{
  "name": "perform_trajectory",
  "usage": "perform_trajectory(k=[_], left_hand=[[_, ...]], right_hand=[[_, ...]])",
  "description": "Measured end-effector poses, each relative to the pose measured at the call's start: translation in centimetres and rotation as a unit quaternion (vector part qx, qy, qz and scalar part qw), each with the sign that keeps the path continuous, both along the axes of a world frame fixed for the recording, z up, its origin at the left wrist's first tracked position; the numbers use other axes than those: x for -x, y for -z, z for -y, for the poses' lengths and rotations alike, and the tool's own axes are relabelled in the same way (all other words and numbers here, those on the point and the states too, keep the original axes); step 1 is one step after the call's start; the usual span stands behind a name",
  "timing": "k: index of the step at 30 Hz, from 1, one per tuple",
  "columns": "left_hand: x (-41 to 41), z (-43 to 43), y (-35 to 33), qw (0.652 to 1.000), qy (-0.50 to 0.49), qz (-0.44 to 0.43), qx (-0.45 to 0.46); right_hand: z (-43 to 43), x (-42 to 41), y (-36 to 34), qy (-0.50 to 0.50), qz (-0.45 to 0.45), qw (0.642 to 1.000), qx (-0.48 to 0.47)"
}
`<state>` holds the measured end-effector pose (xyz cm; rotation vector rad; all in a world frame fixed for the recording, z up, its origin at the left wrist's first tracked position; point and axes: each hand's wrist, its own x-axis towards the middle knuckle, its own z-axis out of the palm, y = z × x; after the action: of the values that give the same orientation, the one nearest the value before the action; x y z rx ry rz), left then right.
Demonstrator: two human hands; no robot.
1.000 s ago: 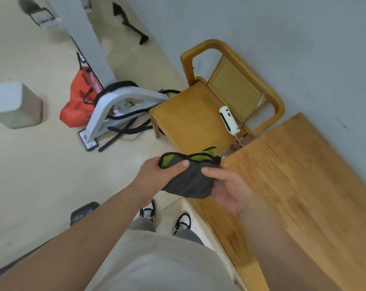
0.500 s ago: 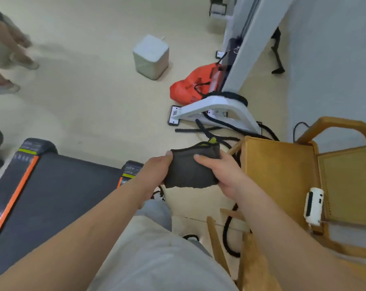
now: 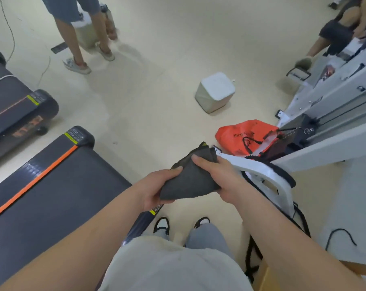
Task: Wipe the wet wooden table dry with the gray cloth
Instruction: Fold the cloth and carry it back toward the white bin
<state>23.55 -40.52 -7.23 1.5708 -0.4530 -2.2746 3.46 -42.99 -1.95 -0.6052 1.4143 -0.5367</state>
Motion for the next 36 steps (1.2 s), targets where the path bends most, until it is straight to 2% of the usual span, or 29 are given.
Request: perform_trajectory(k=[7, 14, 20, 24, 29, 33, 36], left_hand=[[2.3, 9.8, 1.0, 0.985, -0.136, 0.097, 0.05], [5.5, 20.8, 0.3, 0.967, -0.201, 0.132, 0.082], [5.0, 32.8, 1.0, 0.965, -0.17, 0.169, 0.107], [3.7, 43.1, 3.2, 0.968, -0.106, 0.19, 0.125], [2.6, 57.5, 7.0, 0.964, -0.016, 0.219, 0.149], [3.8, 67.2, 10.2, 0.958, 0.013, 0.227, 0.178], [6.0, 73.0, 14.6, 0.955, 0.03, 0.224, 0.193]], right_hand=[[13.6, 2.3, 1.8, -0.037, -0.007, 0.997, -0.068], [27.4, 4.8, 2.8, -0.095, -0.057, 0.993, -0.032], [38.7, 4.6, 4.4, -0.081, -0.083, 0.993, -0.01], [46.7, 4.6, 6.8, -0.084, -0.082, 0.993, -0.014], [57.7, 4.3, 10.4, -0.034, -0.095, 0.995, -0.006], [65.6, 4.6, 13.8, 0.003, -0.12, 0.993, 0.005], [70.2, 6.0, 18.8, 0.029, -0.147, 0.989, 0.006]])
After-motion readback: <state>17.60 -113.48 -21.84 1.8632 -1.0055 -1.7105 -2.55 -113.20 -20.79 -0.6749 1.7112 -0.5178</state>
